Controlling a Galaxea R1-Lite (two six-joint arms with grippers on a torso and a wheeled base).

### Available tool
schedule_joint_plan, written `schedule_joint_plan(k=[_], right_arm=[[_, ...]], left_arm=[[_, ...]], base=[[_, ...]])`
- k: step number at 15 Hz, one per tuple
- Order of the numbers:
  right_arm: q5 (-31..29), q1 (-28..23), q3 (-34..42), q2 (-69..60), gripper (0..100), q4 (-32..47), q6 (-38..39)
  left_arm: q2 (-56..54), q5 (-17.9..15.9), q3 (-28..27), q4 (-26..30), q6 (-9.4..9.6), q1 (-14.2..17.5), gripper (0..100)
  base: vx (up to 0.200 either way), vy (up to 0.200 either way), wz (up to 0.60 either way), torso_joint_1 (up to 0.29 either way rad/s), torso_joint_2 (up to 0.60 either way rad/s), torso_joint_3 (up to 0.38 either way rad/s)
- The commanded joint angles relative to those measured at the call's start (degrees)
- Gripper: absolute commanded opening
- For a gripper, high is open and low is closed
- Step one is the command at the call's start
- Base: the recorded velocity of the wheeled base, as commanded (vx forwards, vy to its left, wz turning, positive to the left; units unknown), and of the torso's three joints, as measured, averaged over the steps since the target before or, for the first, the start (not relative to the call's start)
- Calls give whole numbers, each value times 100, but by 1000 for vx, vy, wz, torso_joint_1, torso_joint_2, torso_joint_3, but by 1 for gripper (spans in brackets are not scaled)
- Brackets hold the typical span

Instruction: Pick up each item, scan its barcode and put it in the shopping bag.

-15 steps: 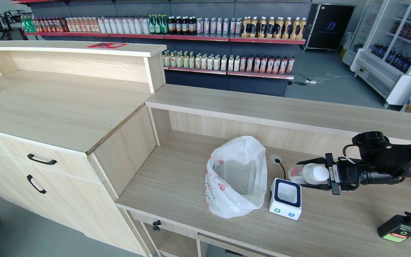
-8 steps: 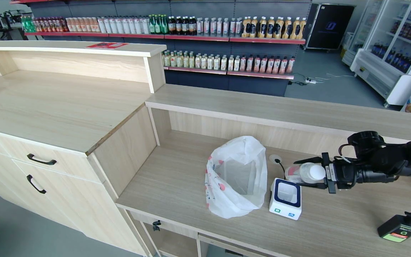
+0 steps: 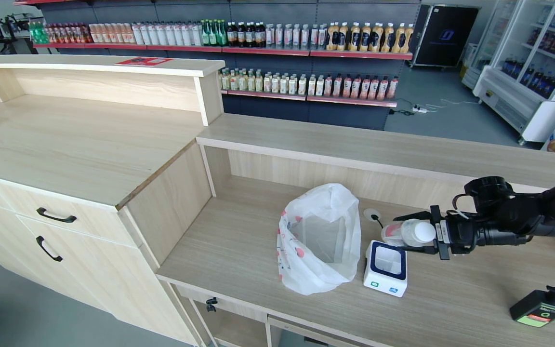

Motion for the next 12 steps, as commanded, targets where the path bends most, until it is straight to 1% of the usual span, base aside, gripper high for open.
schedule_joint_plan(k=[1, 10, 12], right_arm=[[22, 0, -29, 28, 0, 29, -3], [31, 105, -257, 168, 0, 91, 6], [39, 114, -345, 168, 0, 214, -3]], left_arm=[[9, 0, 0, -1, -4, 1, 100], [9, 0, 0, -1, -4, 1, 100], [9, 0, 0, -1, -4, 1, 100]], base=[[0, 0, 0, 0, 0, 0], [0, 0, 0, 0, 0, 0], [0, 0, 0, 0, 0, 0]])
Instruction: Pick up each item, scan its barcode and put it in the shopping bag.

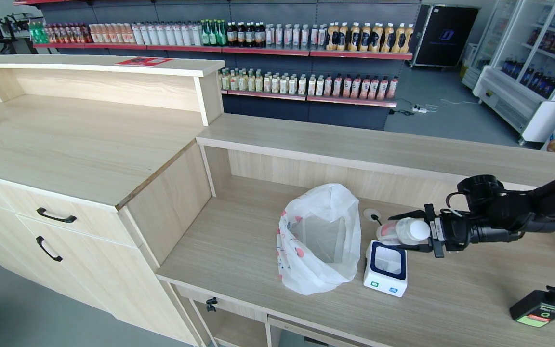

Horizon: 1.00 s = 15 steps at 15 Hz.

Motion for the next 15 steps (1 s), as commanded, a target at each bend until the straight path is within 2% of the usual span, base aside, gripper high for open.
schedule_joint_plan(k=[1, 2, 4, 5, 6, 8, 10, 12, 15], right_arm=[[-5, -2, -77, -13, 0, 49, -5], [-14, -2, -156, -127, 0, 120, 162], [-75, -55, -95, -663, 0, 137, 1225], [-84, -73, -77, -742, 0, 146, 1339], [-84, -363, 81, -1419, 0, 190, 2359], [-84, -697, 354, -2096, 0, 190, 3669], [-84, -995, 837, -2650, 0, 199, 4486], [-84, -1365, 1400, -3370, 0, 252, 5936], [-137, -1523, 1821, -3986, 0, 269, 7545]], left_arm=[[6, 0, 0, -1, -1, 3, 100], [6, 0, 0, -1, -1, 3, 100], [6, 0, 0, -1, -1, 3, 100], [6, 0, 0, -1, -1, 3, 100], [6, 0, 0, -1, -1, 3, 100], [6, 0, 0, -1, -1, 3, 100], [6, 0, 0, -1, -1, 3, 100], [6, 0, 0, -1, -1, 3, 100], [6, 0, 0, -1, -1, 3, 100]], base=[[0, 0, 0, 0, 0, 0], [0, 0, 0, 0, 0, 0], [0, 0, 0, 0, 0, 0], [0, 0, 0, 0, 0, 0], [0, 0, 0, 0, 0, 0], [0, 0, 0, 0, 0, 0], [0, 0, 0, 0, 0, 0], [0, 0, 0, 0, 0, 0], [0, 0, 0, 0, 0, 0]])
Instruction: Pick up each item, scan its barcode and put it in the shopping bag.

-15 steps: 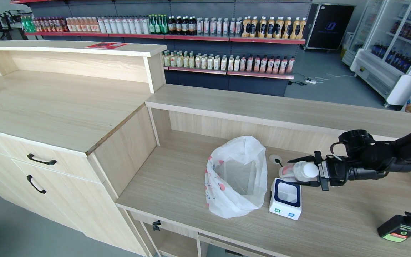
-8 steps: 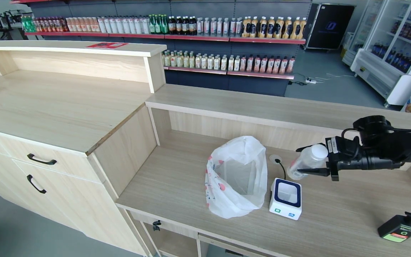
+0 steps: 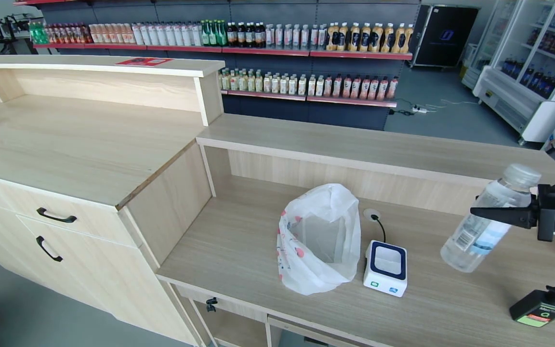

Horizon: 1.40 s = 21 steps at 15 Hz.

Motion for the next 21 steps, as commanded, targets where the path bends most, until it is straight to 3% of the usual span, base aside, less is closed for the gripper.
schedule_joint_plan(k=[1, 4, 8, 10, 13, 14, 16, 21], right_arm=[[-227, -127, 327, -791, 0, 2, 605], [-1220, -4, 204, -826, 0, -7, 1291], [-2732, 506, 160, -826, 0, -332, 1511], [-3206, 796, 265, -817, 0, -736, 1634], [-4648, 1552, 538, -633, 0, -1967, 1643], [-5544, 1912, 749, -474, 0, -2538, 1643], [-6529, 2255, 933, -255, 0, -3109, 1643], [-6502, 2422, 977, 150, 0, -3514, 1774]], left_arm=[[6, -2, 0, -1, -4, 3, 100], [6, -2, 0, -1, -4, 3, 100], [6, -2, 0, -1, -4, 3, 100], [6, -2, 0, -1, -4, 3, 100], [6, -2, 0, -1, -4, 3, 100], [6, -2, 0, -1, -4, 3, 100], [6, -2, 0, -1, -4, 3, 100], [6, -2, 0, -1, -4, 3, 100]], base=[[0, 0, 0, 0, 0, 0], [0, 0, 0, 0, 0, 0], [0, 0, 0, 0, 0, 0], [0, 0, 0, 0, 0, 0], [0, 0, 0, 0, 0, 0], [0, 0, 0, 0, 0, 0], [0, 0, 0, 0, 0, 0], [0, 0, 120, 0, -1, 0]])
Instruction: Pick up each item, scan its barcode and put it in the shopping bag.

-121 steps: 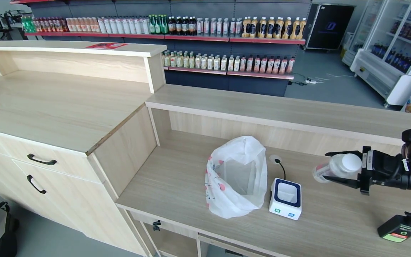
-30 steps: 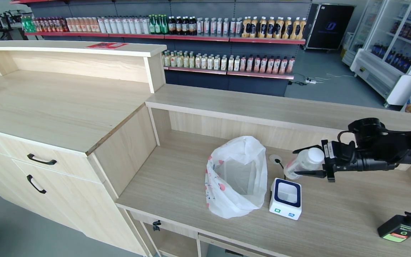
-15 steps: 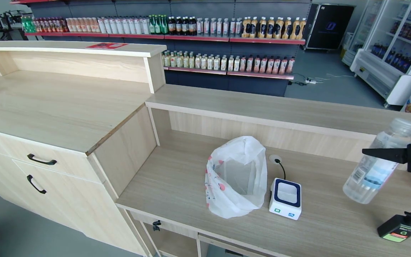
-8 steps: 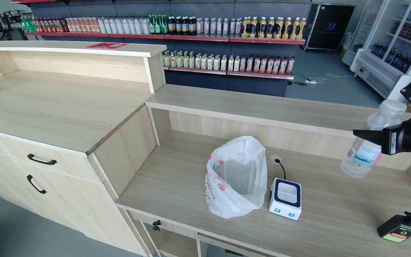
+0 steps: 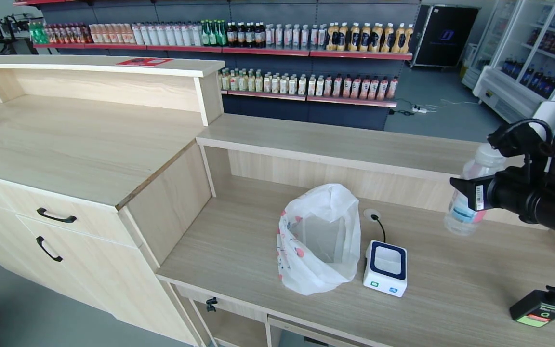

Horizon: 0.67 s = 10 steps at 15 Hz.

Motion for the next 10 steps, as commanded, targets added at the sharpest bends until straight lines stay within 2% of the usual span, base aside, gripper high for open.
schedule_joint_plan(k=[1, 4, 5, 7, 10], right_arm=[[156, 184, 83, 212, 0, -111, 238], [183, 474, 145, 309, 0, -366, 247], [455, 500, 153, 388, 0, -524, 317], [649, 500, 118, 581, 0, -612, 379], [684, 298, 101, 1346, 0, -1403, 642]], left_arm=[[6, -2, 0, -1, -4, 1, 100], [6, -2, 0, -1, -4, 1, 100], [6, -2, 0, -1, -4, 1, 100], [6, -2, 0, -1, -4, 1, 100], [6, -2, 0, -1, -4, 1, 100]], base=[[0, 0, 600, 2, 7, 2], [0, 0, 600, -2, 4, 4], [0, 0, 600, -7, -2, 2], [0, 0, 0, 0, 0, 0], [0, 0, 0, 0, 0, 0]])
